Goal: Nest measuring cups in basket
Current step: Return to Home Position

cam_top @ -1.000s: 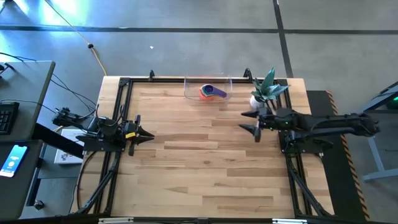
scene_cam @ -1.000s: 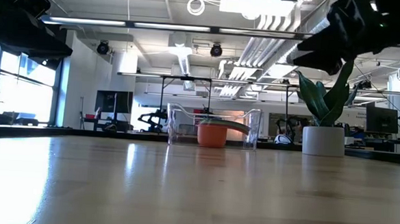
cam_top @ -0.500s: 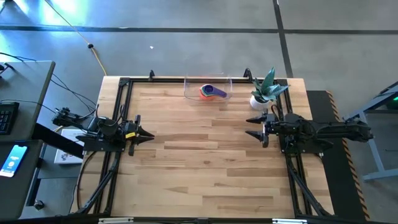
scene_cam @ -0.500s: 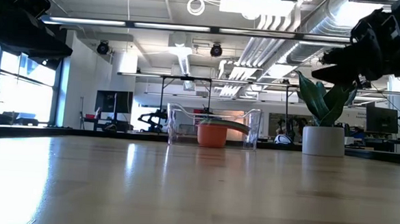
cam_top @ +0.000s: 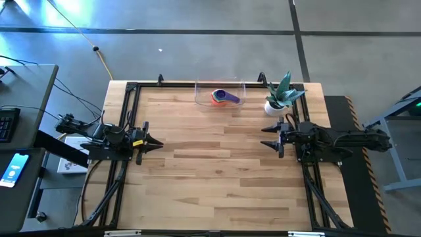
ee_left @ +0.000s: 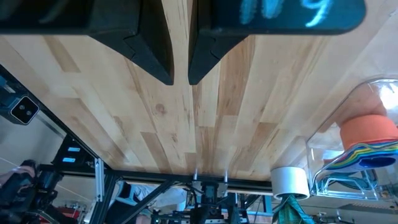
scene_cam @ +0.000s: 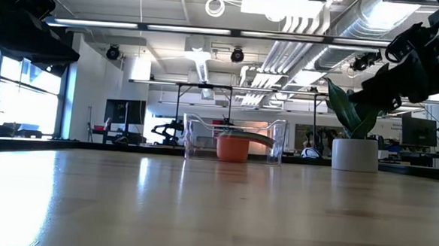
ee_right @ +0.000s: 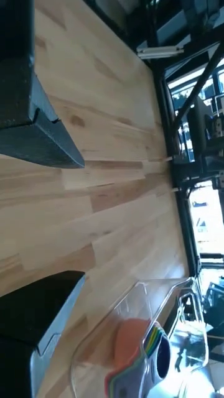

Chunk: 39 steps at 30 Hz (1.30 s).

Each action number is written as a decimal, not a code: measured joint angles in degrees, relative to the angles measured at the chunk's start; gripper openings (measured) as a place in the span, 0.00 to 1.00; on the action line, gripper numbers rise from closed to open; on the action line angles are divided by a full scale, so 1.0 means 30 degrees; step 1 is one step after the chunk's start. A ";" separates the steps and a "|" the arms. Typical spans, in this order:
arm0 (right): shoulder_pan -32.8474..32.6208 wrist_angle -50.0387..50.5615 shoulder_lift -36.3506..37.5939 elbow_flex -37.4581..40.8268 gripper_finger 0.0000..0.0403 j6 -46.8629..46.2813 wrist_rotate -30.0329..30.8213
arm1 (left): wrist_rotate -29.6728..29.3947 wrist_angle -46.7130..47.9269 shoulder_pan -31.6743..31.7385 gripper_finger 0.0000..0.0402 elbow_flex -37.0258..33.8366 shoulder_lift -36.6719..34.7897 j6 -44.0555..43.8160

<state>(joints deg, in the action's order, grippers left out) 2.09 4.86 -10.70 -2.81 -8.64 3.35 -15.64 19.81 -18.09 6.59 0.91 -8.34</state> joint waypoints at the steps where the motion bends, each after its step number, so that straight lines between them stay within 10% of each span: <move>1: 0.0000 0.0000 -0.0011 0.0000 0.68 0.0040 0.0081 | 0.0002 -0.0003 0.0000 0.10 0.0000 -0.0005 0.0000; 39: 0.0219 0.0034 -0.0066 0.0000 0.68 -0.0111 0.0023 | 0.0006 0.0001 -0.0007 0.10 0.0000 -0.0001 0.0000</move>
